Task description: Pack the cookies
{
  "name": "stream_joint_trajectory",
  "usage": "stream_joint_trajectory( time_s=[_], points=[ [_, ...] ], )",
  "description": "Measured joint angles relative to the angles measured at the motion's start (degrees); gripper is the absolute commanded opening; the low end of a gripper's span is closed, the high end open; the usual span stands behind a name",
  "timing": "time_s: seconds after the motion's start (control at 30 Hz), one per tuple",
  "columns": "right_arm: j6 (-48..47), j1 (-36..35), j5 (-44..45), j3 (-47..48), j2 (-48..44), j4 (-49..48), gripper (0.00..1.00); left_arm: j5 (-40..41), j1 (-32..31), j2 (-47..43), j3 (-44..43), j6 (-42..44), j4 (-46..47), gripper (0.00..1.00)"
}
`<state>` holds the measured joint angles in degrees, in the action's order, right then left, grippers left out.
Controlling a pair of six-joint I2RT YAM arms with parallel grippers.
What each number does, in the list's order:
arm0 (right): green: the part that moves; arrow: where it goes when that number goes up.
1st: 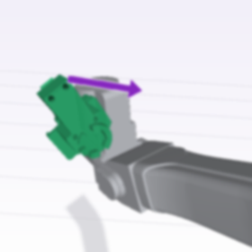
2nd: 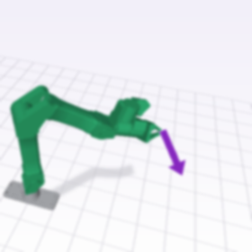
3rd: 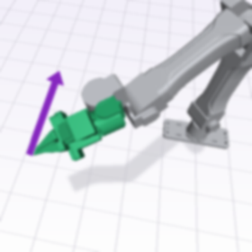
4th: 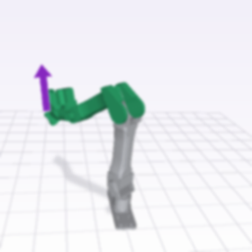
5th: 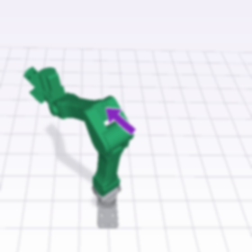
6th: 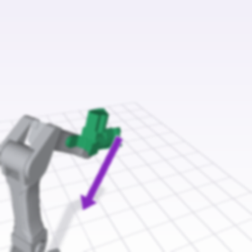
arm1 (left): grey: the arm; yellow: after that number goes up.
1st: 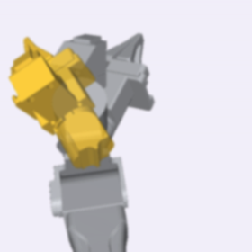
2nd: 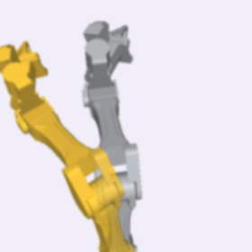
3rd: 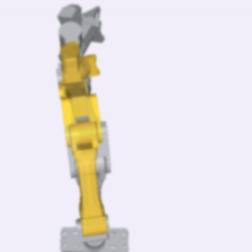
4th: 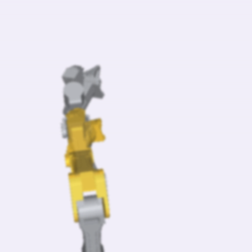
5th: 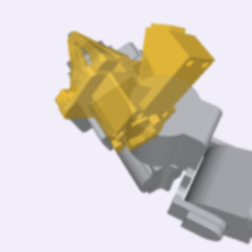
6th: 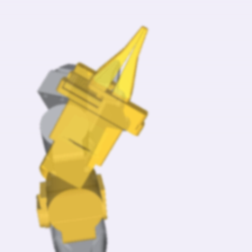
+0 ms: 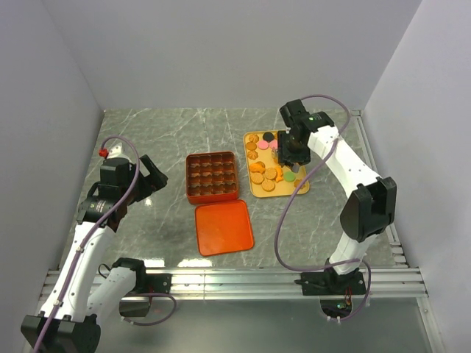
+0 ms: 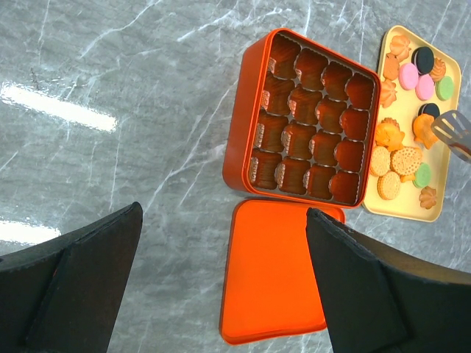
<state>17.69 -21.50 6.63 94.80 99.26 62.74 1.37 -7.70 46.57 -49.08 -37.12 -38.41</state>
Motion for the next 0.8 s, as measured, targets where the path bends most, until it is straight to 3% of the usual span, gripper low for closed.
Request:
stream_joint_trajectory(
  time_s=[0.33,0.5,0.8],
  points=[
    [0.02,-0.17,0.11,-0.44,3.69,-1.6,0.57,0.0,0.0,0.13,0.0,0.02,0.0,0.99],
    [0.0,-0.35,0.26,-0.63,5.16,-2.23,0.44,-0.02,0.0,0.17,0.0,0.0,0.02,1.0],
    [0.44,-1.14,0.26,-2.23,5.49,-2.82,0.31,-0.02,0.0,0.17,0.0,0.02,0.02,1.0]
  ],
)
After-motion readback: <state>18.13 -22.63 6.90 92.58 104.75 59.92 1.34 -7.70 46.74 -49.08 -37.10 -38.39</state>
